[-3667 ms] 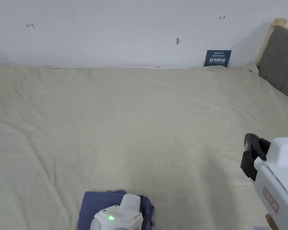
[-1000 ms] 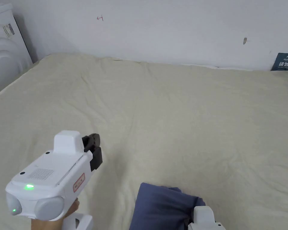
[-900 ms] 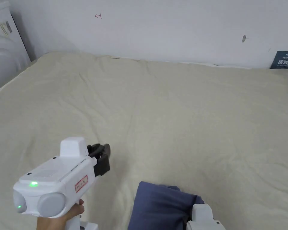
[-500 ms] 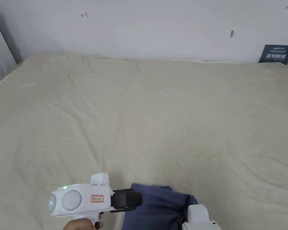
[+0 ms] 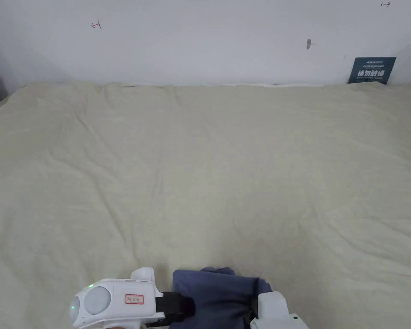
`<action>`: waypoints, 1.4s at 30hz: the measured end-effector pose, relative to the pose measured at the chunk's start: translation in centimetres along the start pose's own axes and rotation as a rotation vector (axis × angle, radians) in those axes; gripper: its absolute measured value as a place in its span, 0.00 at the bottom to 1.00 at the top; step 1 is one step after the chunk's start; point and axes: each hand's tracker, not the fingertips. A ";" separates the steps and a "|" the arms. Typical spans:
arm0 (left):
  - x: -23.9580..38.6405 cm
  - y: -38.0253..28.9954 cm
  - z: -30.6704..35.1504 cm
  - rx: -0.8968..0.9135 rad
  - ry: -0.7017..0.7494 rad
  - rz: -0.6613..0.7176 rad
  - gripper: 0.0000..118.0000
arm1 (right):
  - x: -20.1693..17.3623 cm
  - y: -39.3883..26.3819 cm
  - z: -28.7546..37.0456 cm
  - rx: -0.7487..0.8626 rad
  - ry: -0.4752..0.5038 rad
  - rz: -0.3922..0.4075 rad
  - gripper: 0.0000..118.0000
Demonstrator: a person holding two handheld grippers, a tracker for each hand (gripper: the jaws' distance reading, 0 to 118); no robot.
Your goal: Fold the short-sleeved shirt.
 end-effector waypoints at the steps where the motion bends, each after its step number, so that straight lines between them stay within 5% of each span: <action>1: 0.5 -0.2 0.1 0.013 0.022 -0.023 0.17 | -0.1 0.3 0.0 -0.008 -0.002 -0.007 0.02; 11: 0.3 2.4 6.8 0.109 0.144 -0.124 0.16 | 0.9 6.4 4.7 0.130 -0.003 0.008 0.02; 25: -16.5 10.8 25.3 0.239 0.625 -0.034 0.16 | -0.4 14.1 6.6 0.265 -0.061 0.040 0.02; 34: -25.0 13.5 30.1 0.242 0.829 0.108 0.16 | -2.0 15.9 4.5 0.242 -0.064 0.066 0.02; 37: -25.2 13.6 29.6 0.255 0.820 0.119 0.34 | -1.9 15.9 4.1 0.227 -0.076 0.069 0.02; 40: -24.6 13.8 29.1 0.266 0.836 0.149 0.94 | -1.4 15.8 4.4 0.222 -0.081 0.057 0.02; 42: -22.9 13.6 29.3 0.333 0.871 0.130 1.00 | -1.0 15.9 4.9 0.230 -0.086 0.045 0.02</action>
